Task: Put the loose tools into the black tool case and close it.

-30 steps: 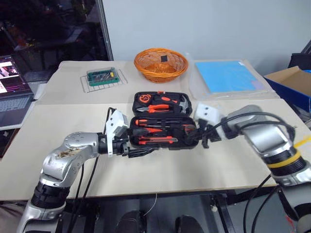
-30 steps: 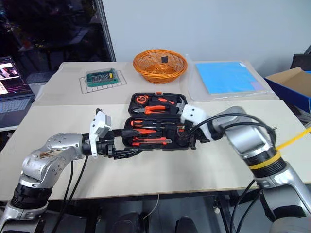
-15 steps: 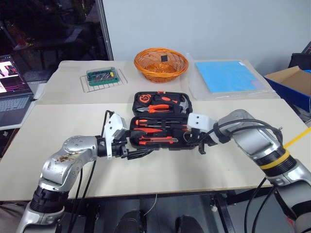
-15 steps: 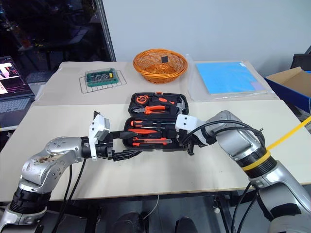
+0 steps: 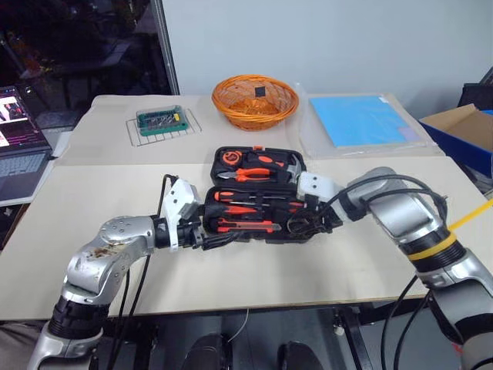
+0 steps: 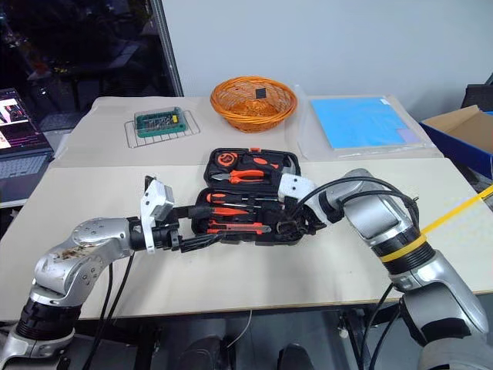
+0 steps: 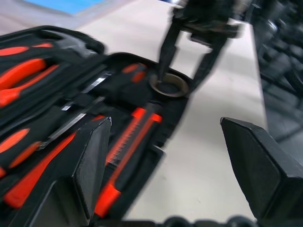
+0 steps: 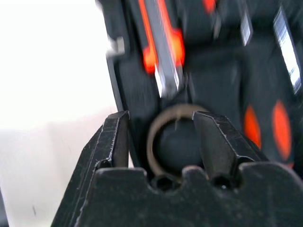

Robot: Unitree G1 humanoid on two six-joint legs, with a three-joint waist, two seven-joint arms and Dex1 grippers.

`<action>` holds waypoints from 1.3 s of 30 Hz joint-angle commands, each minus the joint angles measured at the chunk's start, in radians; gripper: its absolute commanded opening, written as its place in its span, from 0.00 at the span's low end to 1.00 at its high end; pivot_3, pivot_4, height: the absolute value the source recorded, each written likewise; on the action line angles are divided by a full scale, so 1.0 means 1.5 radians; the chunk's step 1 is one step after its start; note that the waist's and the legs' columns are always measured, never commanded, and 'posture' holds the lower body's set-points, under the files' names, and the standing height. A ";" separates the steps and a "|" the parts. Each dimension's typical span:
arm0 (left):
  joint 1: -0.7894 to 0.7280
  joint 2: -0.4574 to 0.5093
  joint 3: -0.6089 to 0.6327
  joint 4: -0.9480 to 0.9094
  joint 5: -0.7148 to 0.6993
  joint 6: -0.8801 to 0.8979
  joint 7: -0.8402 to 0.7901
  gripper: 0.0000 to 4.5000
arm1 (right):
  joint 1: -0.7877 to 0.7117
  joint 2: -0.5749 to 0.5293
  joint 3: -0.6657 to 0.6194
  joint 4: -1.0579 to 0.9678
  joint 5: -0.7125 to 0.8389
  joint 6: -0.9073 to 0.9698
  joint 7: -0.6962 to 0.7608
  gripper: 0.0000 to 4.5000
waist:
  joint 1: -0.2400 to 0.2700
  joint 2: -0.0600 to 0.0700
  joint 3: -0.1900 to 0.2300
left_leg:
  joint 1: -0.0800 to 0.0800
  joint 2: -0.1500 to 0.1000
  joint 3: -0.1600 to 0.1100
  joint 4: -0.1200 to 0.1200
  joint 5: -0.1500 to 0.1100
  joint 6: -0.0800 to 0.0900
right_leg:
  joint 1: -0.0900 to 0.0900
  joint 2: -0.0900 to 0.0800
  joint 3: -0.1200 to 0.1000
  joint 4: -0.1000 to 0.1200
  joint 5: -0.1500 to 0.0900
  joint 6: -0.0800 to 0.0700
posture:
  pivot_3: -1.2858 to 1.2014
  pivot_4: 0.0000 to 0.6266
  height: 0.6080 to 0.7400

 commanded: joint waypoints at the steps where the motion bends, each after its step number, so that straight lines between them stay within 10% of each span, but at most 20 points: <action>1: -0.079 -0.049 0.048 0.070 0.015 0.031 0.124 0.88 | -0.014 0.049 -0.157 -0.032 0.037 0.058 -0.147 0.57 | 0.002 -0.001 0.000 | 0.000 0.000 0.000 0.000 0.000 0.000 | 0.000 0.000 0.000 0.001 0.000 0.000 | 0.52 0.24 1.00; 9: -0.310 -0.120 0.070 0.414 0.083 0.119 0.284 0.88 | -0.077 0.107 -0.265 0.139 -0.007 0.195 -0.406 0.57 | 0.005 -0.005 0.002 | 0.000 -0.001 -0.001 0.000 0.004 -0.002 | -0.001 -0.001 -0.006 0.005 0.001 -0.002 | 0.52 0.24 1.00; 20: -0.552 -0.170 0.110 0.966 0.179 -0.178 0.307 0.88 | -0.251 0.210 -0.274 0.667 -0.036 -0.080 -0.517 0.57 | -0.016 -0.006 0.002 | -0.005 -0.002 0.002 -0.001 0.006 -0.004 | -0.006 -0.001 -0.008 0.007 0.001 -0.002 | 0.52 0.24 1.00; 22: -0.568 -0.172 0.138 1.006 0.171 -0.204 0.316 0.76 | -0.271 0.223 -0.284 0.733 -0.033 -0.117 -0.522 0.58 | -0.017 -0.006 0.002 | -0.005 -0.001 0.003 -0.001 0.006 -0.004 | -0.006 -0.001 -0.008 0.007 0.001 -0.002 | 0.52 0.24 1.00; 31: -0.576 -0.160 0.210 1.043 0.158 -0.184 0.279 0.02 | -0.286 0.233 -0.285 0.817 -0.043 -0.180 -0.491 0.00 | -0.020 -0.006 0.003 | -0.005 -0.001 0.003 -0.001 0.006 -0.004 | -0.006 -0.001 -0.010 0.006 0.001 -0.002 | 0.52 0.24 1.00; 39: -0.547 -0.150 0.188 0.963 0.154 -0.075 0.145 0.02 | -0.236 0.201 -0.230 0.681 -0.068 -0.185 -0.378 0.00 | -0.018 -0.005 0.003 | -0.007 -0.001 0.003 -0.001 0.006 -0.004 | -0.009 -0.001 -0.010 0.008 0.001 -0.002 | 0.52 0.24 1.00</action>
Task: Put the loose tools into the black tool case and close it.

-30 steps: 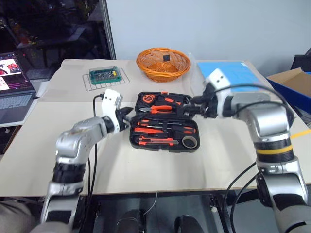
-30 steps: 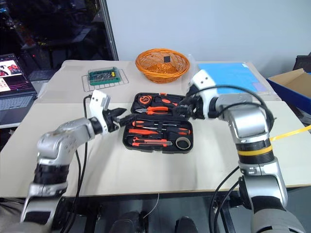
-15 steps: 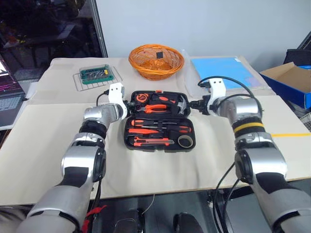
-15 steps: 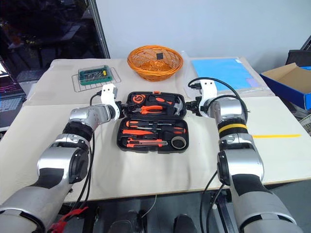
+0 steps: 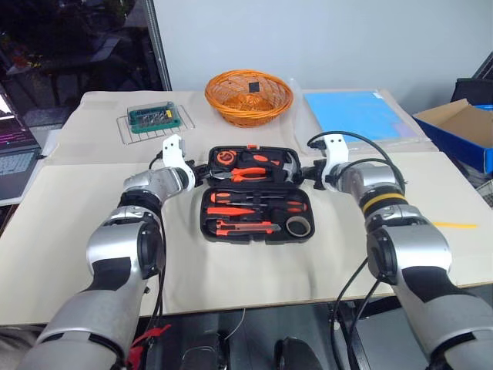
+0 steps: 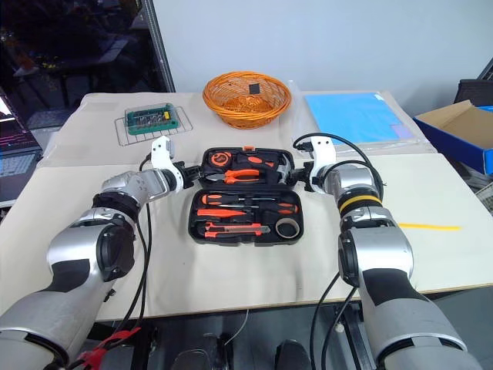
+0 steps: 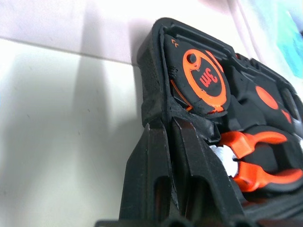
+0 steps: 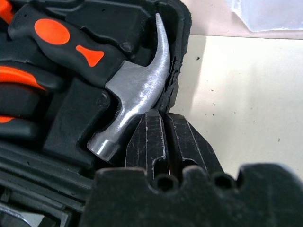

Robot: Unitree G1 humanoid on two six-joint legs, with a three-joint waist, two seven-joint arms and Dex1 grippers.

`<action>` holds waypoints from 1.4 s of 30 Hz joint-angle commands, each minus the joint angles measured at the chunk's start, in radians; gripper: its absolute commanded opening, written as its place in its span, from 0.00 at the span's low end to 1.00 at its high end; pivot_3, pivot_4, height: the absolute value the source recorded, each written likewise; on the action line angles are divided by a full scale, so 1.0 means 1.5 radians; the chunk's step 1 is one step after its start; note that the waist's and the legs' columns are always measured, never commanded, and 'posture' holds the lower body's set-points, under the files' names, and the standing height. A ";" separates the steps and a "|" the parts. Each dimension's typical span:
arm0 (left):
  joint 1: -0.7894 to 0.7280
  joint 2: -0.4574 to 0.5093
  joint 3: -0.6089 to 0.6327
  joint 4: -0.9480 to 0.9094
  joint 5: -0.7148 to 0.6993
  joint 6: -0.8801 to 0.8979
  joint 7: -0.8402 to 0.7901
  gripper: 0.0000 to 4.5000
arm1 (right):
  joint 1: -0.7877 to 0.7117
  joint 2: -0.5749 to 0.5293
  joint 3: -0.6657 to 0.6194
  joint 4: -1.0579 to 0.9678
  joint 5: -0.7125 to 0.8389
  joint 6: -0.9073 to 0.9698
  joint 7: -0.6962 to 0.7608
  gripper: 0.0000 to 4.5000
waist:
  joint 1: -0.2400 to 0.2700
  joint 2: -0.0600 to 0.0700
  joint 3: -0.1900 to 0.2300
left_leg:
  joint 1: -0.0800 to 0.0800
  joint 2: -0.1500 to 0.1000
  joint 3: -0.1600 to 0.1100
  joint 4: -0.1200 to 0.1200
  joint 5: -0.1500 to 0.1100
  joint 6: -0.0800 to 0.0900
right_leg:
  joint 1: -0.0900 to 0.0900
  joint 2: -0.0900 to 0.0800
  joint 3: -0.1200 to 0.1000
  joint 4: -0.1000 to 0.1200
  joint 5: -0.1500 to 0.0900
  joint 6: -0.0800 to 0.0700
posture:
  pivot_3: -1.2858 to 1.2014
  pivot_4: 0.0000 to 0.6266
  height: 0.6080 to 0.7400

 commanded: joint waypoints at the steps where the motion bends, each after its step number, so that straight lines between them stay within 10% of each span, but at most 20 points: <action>1: 0.019 -0.011 -0.041 -0.101 0.004 0.029 -0.098 0.02 | 0.019 -0.020 0.019 -0.103 -0.008 -0.039 0.044 0.00 | 0.000 0.000 0.000 | -0.001 0.000 0.000 0.000 0.000 0.000 | -0.001 0.000 0.000 0.000 0.000 0.000 | 0.52 0.24 1.00; 14: 0.201 -0.006 -0.206 -0.406 0.147 -0.391 -0.182 0.02 | 0.192 -0.069 -0.016 -0.352 0.008 -0.385 0.064 0.00 | 0.005 0.001 0.004 | -0.005 0.000 0.000 0.001 0.000 0.000 | -0.004 0.000 0.000 -0.001 0.000 0.000 | 0.52 0.24 1.00; 32: 0.318 0.033 -0.263 -0.489 0.219 -0.587 -0.198 0.02 | 0.445 -0.152 0.023 -0.629 -0.053 -0.474 0.085 0.00 | 0.008 0.001 0.004 | -0.003 0.001 0.000 0.003 0.001 0.000 | -0.003 0.000 -0.001 0.000 0.000 0.000 | 0.52 0.24 1.00; 38: 0.391 0.099 -0.248 -0.573 0.134 -0.444 -0.321 0.02 | 0.580 -0.280 0.056 -0.773 -0.030 -0.359 0.233 0.00 | 0.007 0.002 0.003 | -0.003 0.001 0.001 0.004 0.001 0.001 | -0.002 0.000 0.000 0.000 0.000 0.000 | 0.52 0.24 1.00; 40: 0.427 0.152 -0.247 -0.625 0.085 -0.328 -0.399 0.17 | 0.628 -0.329 0.023 -0.806 0.051 -0.346 0.306 0.00 | 0.006 0.001 0.003 | -0.001 0.002 0.000 0.004 0.000 0.001 | 0.000 0.000 -0.001 0.000 0.000 0.000 | 0.52 0.24 1.00; 42: 0.452 0.216 -0.247 -0.661 0.046 -0.214 -0.472 0.27 | 0.657 -0.362 -0.011 -0.799 0.024 -0.384 0.282 0.19 | 0.007 0.001 0.003 | 0.004 0.003 0.000 0.003 -0.001 0.003 | 0.006 0.000 -0.002 -0.004 0.000 0.000 | 0.52 0.24 1.00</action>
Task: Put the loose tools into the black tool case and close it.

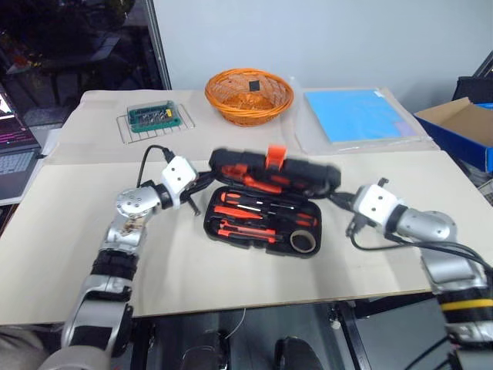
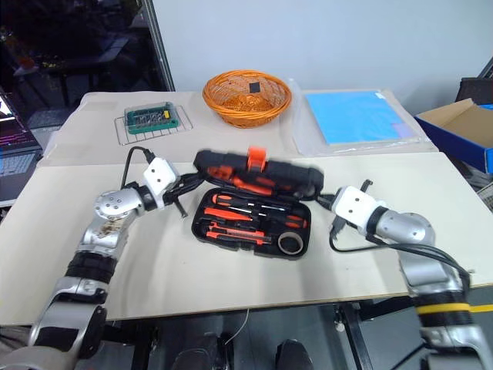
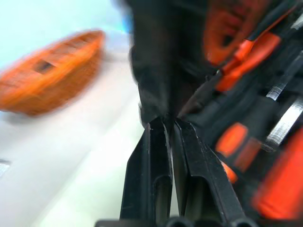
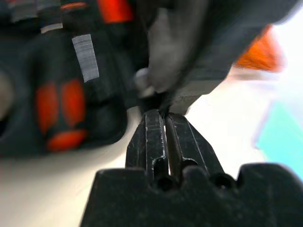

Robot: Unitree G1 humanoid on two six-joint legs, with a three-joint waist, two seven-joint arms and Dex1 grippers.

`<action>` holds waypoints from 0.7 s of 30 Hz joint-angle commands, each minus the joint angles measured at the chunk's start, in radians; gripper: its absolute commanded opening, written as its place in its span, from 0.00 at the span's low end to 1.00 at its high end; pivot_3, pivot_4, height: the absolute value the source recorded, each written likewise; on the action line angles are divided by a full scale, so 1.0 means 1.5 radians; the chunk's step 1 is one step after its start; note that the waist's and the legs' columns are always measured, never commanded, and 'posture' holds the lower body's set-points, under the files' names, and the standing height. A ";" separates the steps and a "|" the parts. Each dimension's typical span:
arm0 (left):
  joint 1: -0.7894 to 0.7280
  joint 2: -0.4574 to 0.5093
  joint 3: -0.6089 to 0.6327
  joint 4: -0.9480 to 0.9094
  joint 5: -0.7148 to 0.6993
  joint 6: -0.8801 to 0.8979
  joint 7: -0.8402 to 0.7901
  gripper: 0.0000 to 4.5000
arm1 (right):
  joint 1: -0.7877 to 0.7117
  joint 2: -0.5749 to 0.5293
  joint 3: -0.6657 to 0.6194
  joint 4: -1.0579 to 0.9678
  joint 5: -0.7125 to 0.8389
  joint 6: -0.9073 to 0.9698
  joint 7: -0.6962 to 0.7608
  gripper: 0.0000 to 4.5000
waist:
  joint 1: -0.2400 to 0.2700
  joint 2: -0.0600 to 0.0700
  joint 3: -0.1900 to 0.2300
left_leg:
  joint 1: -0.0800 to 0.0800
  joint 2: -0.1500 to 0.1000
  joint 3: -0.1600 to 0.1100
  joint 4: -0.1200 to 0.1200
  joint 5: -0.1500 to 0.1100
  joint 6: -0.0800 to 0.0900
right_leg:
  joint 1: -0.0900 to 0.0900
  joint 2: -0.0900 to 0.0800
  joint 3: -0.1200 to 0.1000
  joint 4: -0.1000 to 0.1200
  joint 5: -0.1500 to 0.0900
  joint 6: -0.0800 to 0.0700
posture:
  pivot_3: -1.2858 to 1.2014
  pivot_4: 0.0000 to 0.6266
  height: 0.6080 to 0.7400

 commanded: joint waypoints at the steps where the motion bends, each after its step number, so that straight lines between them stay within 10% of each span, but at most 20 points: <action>1: 0.046 0.112 -0.002 -0.069 -0.080 0.212 -0.151 0.37 | 0.075 -0.071 -0.056 -0.020 0.013 -0.015 0.051 0.29 | -0.001 0.000 0.000 | 0.004 0.000 0.000 0.000 -0.002 0.000 | 0.003 0.000 -0.001 -0.001 0.000 0.000 | 0.52 0.24 1.00; 7: 0.046 0.230 0.003 -0.164 -0.190 0.427 -0.284 0.82 | 0.172 -0.139 -0.174 -0.127 0.157 0.152 0.120 0.43 | 0.004 -0.001 0.001 | 0.007 0.001 -0.003 0.000 -0.006 -0.002 | 0.003 -0.001 -0.001 0.000 0.001 -0.001 | 0.52 0.24 1.00; 12: 0.056 0.254 0.002 -0.263 -0.257 0.498 -0.323 0.83 | 0.205 -0.137 -0.183 -0.354 0.397 0.375 0.102 0.21 | 0.007 -0.001 0.000 | 0.007 0.001 -0.004 -0.001 -0.005 0.001 | 0.004 -0.002 0.000 0.000 0.000 -0.002 | 0.52 0.24 1.00; 14: 0.070 0.251 -0.003 -0.306 -0.258 0.481 -0.322 0.83 | 0.217 -0.143 -0.122 -0.422 0.387 0.416 0.079 0.03 | 0.006 -0.001 0.000 | 0.006 0.001 -0.003 -0.001 -0.004 0.002 | 0.004 -0.002 0.001 0.001 0.000 -0.002 | 0.52 0.24 1.00; 21: 0.093 0.229 -0.008 -0.407 -0.272 0.464 -0.291 0.83 | 0.123 -0.074 0.081 -0.431 0.265 0.497 -0.050 0.02 | 0.007 -0.003 0.000 | 0.007 0.000 -0.003 -0.001 -0.007 -0.002 | 0.002 -0.006 0.000 -0.001 0.000 -0.002 | 0.52 0.24 1.00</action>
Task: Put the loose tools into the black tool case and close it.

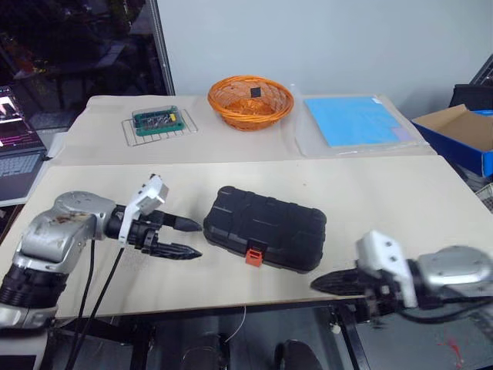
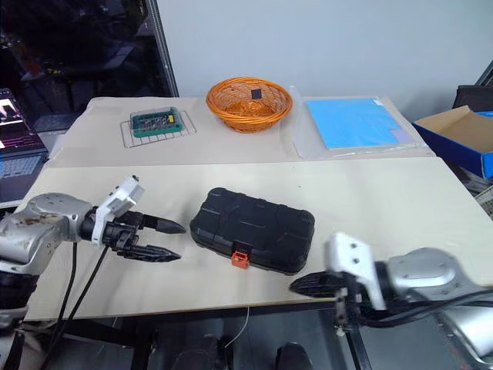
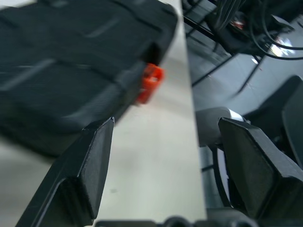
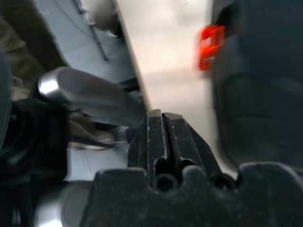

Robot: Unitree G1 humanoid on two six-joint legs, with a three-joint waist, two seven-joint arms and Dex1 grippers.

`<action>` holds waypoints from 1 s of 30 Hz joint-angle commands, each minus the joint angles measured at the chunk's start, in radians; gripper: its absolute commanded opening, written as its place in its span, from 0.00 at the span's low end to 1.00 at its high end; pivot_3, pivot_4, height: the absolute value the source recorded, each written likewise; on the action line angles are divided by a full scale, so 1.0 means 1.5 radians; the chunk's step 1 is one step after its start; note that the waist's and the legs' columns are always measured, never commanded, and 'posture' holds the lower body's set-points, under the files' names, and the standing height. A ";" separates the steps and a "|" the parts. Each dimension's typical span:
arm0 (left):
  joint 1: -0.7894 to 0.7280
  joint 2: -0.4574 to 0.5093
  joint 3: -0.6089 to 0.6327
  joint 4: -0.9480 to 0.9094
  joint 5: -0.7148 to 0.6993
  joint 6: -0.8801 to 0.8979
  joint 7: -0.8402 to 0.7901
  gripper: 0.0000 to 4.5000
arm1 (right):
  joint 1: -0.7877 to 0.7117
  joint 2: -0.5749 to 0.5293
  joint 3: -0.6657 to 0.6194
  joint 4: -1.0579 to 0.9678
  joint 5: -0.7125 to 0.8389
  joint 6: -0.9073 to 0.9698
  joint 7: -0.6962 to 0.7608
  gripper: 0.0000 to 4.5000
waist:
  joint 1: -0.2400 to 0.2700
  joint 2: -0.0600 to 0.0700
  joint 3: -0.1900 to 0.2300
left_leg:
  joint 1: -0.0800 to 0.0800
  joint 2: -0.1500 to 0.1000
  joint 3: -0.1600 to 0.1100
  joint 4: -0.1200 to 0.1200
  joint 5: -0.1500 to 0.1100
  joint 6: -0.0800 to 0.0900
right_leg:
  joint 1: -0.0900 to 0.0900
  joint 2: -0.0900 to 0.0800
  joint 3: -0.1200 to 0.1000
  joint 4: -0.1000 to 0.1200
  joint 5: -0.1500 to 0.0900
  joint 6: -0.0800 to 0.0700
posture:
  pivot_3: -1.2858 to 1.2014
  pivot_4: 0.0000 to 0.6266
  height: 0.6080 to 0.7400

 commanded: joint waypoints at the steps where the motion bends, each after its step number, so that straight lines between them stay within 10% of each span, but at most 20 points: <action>1: -0.003 -0.003 0.009 -0.043 -0.011 -0.018 0.018 0.83 | -0.055 0.023 0.056 0.038 -0.081 0.027 -0.066 0.02 | 0.002 0.000 0.000 | 0.000 0.000 0.000 0.000 0.000 0.000 | 0.000 0.000 0.000 0.000 0.000 0.000 | 0.52 0.24 1.00; 16: -0.064 -0.138 -0.015 -0.038 0.028 -0.004 0.226 0.83 | -0.458 0.233 0.161 0.602 -0.342 -0.177 -0.174 0.02 | -0.006 -0.002 0.000 | -0.001 0.000 0.002 0.000 0.007 -0.001 | 0.000 0.006 0.001 0.002 0.001 0.000 | 0.52 0.24 1.00; 30: -0.157 -0.237 -0.141 0.154 0.172 -0.037 0.317 0.83 | -0.229 0.253 -0.003 0.234 -0.294 0.086 -0.286 0.94 | 0.006 -0.001 0.000 | -0.006 0.000 0.002 0.000 0.007 0.000 | -0.002 0.006 0.001 0.002 0.001 0.001 | 0.52 0.24 1.00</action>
